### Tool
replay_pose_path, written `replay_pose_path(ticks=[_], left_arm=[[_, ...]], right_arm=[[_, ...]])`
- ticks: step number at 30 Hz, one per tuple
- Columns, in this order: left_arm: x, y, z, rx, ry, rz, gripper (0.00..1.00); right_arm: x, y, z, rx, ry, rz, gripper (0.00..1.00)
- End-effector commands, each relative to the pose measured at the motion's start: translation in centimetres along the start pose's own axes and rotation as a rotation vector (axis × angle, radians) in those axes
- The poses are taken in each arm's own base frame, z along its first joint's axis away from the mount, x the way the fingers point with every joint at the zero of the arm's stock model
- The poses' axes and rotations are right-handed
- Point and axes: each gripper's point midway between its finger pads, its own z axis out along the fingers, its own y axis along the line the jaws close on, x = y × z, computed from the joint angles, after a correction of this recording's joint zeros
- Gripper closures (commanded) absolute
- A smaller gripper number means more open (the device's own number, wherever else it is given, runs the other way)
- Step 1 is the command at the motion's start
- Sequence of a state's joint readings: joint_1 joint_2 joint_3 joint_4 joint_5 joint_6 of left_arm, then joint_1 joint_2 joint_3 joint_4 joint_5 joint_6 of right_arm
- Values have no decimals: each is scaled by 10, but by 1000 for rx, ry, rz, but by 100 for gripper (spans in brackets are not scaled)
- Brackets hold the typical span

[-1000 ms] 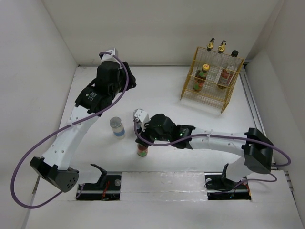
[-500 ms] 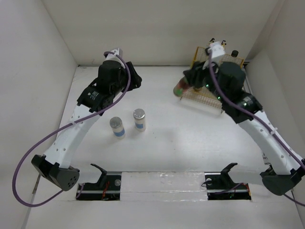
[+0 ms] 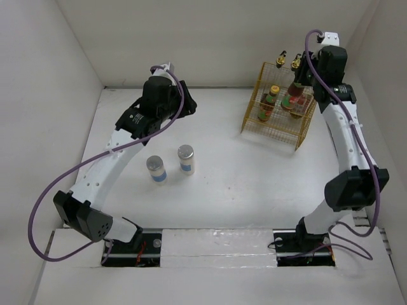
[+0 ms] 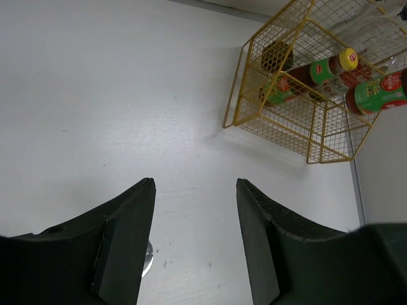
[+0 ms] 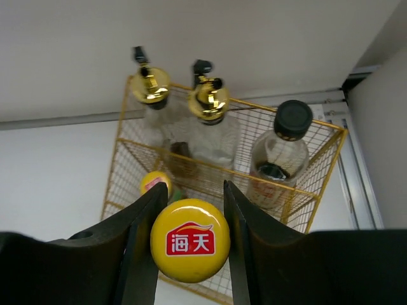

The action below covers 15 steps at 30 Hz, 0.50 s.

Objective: Organize the condiment bottles

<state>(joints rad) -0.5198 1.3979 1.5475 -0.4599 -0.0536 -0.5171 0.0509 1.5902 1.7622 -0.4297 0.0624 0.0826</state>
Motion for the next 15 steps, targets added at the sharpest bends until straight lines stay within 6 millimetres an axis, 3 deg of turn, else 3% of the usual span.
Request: replay_pose_path(ticks=[1,8,13,15], left_arm=[[-27,-13,-8,35,-80,11,51],[-30,-13,-3,25,-84,20,51],[-31,-14,-1,25,-84,20,51],[-29,-13,3,20,-76,21,51]], right_arm=[[-91,-9,-19,-14,-262,26,93],[-89,-39,6,68,-282,37,94],[-67,-48,24,91,-243,39,95],[-41,-51,35,96,-195,38,95]])
